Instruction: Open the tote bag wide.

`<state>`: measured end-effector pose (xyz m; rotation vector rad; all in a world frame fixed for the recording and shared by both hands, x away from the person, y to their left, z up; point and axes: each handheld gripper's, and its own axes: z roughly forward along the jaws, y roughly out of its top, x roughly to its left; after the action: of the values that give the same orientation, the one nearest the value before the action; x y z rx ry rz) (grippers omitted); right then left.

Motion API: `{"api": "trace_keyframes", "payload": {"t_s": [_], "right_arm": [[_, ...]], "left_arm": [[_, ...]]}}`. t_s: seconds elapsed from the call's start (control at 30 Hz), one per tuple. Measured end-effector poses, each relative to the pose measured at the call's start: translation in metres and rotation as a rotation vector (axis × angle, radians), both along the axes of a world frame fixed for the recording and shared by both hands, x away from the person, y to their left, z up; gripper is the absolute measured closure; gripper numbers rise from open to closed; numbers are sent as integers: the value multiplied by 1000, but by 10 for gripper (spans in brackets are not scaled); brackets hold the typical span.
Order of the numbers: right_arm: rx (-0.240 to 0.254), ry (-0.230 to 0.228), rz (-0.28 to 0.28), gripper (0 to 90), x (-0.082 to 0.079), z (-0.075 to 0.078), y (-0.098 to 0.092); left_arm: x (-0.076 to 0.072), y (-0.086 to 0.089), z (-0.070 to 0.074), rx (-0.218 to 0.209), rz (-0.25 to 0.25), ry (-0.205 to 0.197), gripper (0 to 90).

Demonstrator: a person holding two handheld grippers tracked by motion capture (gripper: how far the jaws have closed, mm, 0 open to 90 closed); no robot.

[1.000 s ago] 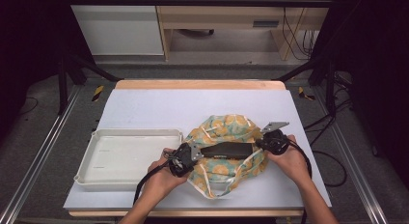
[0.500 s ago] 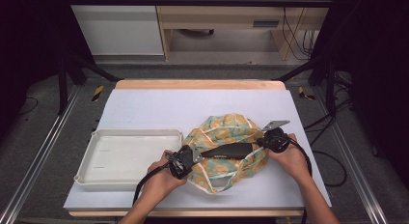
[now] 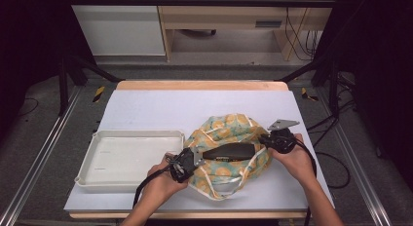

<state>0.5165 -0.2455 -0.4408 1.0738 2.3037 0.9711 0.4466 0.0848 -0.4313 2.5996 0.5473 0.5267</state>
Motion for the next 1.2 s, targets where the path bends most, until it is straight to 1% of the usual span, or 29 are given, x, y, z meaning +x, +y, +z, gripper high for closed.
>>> {"api": "trace_keyframes", "payload": {"t_s": [0.03,0.07,0.1,0.17,0.23,0.27,0.3,0.37,0.43,0.47,0.5,0.6,0.67,0.73,0.8,0.87,0.93,1.0,1.07,1.1,1.17,1.2], "right_arm": [[5,-19,3,789,-5,5,0],[5,-38,8,804,-10,10,1],[10,-60,11,826,-16,14,1],[33,-83,25,849,-28,21,2],[43,-106,49,868,-40,27,6],[44,-112,72,871,-45,28,8],[40,-120,88,878,-50,29,11],[36,-124,123,890,-58,30,19],[38,-130,164,898,-66,28,27],[31,-125,188,899,-69,26,32],[15,-120,208,900,-72,23,37],[-7,-90,223,900,-75,14,42],[-22,-70,222,900,-76,6,41],[-24,-45,216,900,-76,-2,40],[-35,-24,211,900,-75,-9,38],[-49,5,204,900,-75,-14,37],[-51,20,193,900,-74,-17,35],[-66,32,189,900,-73,-20,34],[-70,47,185,900,-72,-23,32],[-76,52,186,900,-71,-24,31],[-83,68,187,900,-71,-26,31],[-87,73,186,900,-72,-27,31]], "left_arm": [[-1,0,3,-13,-1,-6,900],[-3,1,7,-17,-3,-10,900],[-4,1,10,-30,-1,-19,900],[-6,1,19,-56,-8,-27,900],[-7,-1,28,-87,-17,-52,900],[-6,-4,31,-102,-21,-67,900],[-4,-7,34,-111,-21,-85,900],[5,-15,35,-132,-22,-102,900],[15,-21,33,-118,-9,-126,900],[23,-24,31,-91,6,-140,900],[28,-24,30,-82,16,-137,900],[45,-21,25,-88,68,-133,900],[53,-18,22,-93,97,-122,900],[59,-14,17,-86,118,-106,900],[63,-11,13,-74,138,-96,900],[66,-7,9,-75,149,-82,900],[69,-5,5,-74,156,-67,900],[71,-3,1,-73,164,-49,900],[72,-2,-2,-49,169,-45,900],[73,-1,-4,-44,173,-40,900],[75,0,-7,-30,175,-21,900],[76,0,-8,-15,173,-14,900]]}}
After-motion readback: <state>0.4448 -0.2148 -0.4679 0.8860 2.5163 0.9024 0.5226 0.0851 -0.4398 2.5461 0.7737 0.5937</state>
